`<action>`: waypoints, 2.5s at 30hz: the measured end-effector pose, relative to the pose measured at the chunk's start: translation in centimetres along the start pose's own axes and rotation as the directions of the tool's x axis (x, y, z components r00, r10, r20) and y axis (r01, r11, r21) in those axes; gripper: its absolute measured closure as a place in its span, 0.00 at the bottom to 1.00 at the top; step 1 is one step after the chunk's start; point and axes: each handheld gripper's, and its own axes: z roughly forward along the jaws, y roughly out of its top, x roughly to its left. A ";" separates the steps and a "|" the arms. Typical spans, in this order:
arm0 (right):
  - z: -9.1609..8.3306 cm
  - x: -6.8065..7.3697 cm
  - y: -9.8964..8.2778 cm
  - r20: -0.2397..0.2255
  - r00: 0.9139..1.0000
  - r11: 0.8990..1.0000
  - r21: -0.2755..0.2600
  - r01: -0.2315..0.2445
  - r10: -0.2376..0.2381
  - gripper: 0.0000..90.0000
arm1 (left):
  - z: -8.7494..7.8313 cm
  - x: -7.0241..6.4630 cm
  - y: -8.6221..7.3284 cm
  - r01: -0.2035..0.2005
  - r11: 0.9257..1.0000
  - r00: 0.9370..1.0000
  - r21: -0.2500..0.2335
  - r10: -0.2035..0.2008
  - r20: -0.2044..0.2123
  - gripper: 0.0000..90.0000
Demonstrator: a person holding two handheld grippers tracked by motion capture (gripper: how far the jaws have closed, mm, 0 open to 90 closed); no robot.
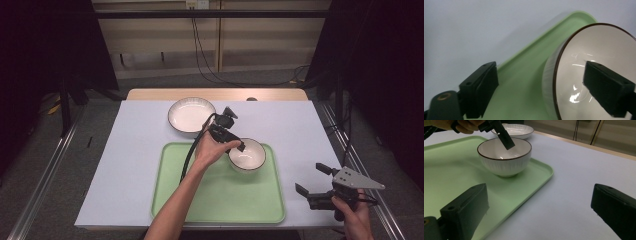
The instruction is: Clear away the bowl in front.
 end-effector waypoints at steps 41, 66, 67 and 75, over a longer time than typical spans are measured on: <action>0.2 0.0 0.1 0.004 1.000 1.000 0.000 -0.007 0.007 0.01 | -8.9 1.2 -8.0 -0.091 0.905 0.967 -0.416 -0.020 -0.255 0.04; 0.3 0.0 0.1 0.011 1.000 1.000 0.006 -0.005 0.005 0.01 | -13.1 1.8 -18.6 -0.142 0.819 0.922 -0.556 -0.095 -0.376 0.02; 0.3 0.0 0.1 0.008 1.000 1.000 0.005 -0.007 0.007 0.01 | -13.2 1.9 -19.0 -0.137 0.813 0.923 -0.566 -0.102 -0.371 0.02; 0.3 0.0 0.0 0.017 1.000 1.000 0.011 -0.007 0.007 0.01 | -13.8 1.8 -22.3 -0.140 0.819 0.914 -0.557 -0.108 -0.390 0.02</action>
